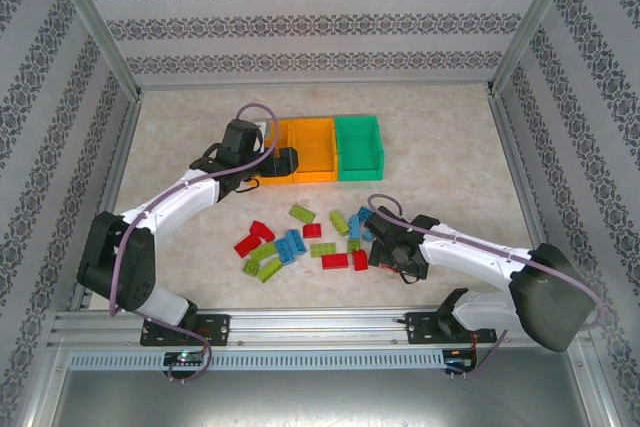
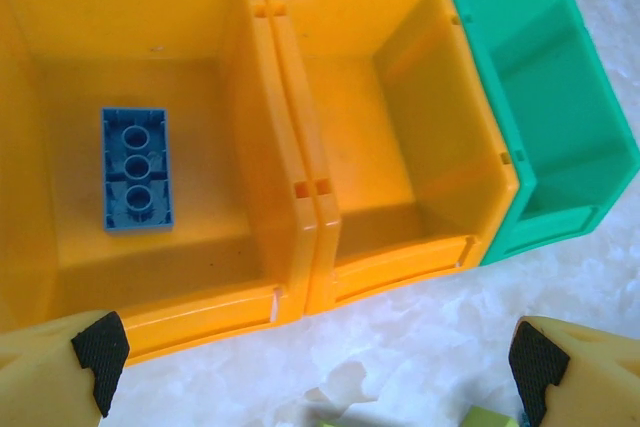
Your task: Sort the legos into containers by color
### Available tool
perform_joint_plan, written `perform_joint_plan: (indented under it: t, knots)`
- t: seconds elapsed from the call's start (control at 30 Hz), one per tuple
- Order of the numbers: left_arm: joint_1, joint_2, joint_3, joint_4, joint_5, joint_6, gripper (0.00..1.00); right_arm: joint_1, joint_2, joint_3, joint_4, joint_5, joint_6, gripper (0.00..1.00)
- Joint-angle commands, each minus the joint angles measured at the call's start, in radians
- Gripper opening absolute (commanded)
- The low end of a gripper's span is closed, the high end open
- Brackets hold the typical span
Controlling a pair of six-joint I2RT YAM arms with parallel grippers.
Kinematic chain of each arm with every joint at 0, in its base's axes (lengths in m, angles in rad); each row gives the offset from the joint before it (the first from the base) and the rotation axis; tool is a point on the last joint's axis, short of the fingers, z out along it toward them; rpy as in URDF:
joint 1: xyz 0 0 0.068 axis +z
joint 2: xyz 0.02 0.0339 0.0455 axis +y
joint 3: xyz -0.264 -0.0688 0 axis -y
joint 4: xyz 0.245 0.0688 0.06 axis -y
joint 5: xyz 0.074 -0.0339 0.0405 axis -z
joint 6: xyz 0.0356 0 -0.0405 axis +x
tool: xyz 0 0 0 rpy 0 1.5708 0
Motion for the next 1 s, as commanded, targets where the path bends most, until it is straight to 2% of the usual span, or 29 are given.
perform_joint_plan:
  t: [0.0,0.1,0.2,0.3,0.37,0.57,0.67,0.83,0.97]
  knots:
    - [-0.017,-0.041,-0.019,0.044,0.010,0.034,1.00,-0.015,0.026,-0.014,0.024,0.011,-0.004,0.85]
    - [-0.018,-0.052,-0.025,0.029,-0.006,0.036,1.00,-0.022,0.037,-0.020,0.029,0.011,-0.010,0.78]
    - [-0.019,-0.068,-0.037,0.021,-0.019,0.040,1.00,-0.020,0.027,-0.017,0.014,0.009,-0.012,0.67]
    - [-0.020,-0.089,-0.051,0.021,-0.033,0.037,1.00,-0.013,-0.023,-0.005,-0.032,0.031,-0.009,0.54]
    - [-0.018,-0.100,-0.058,0.019,-0.039,0.037,1.00,-0.010,-0.071,0.011,-0.068,0.035,-0.010,0.51]
    - [-0.019,-0.132,-0.090,0.014,-0.095,0.035,0.99,-0.022,-0.211,0.106,-0.195,0.049,-0.048,0.52]
    - [-0.018,-0.158,-0.107,-0.005,-0.141,0.029,1.00,-0.083,-0.230,0.150,-0.153,0.038,-0.112,0.52]
    - [-0.019,-0.199,-0.139,-0.054,-0.195,0.035,1.00,-0.236,-0.104,0.271,-0.001,-0.074,-0.259,0.52]
    - [-0.019,-0.227,-0.171,-0.122,-0.236,0.023,1.00,-0.327,0.077,0.443,0.078,-0.144,-0.350,0.53]
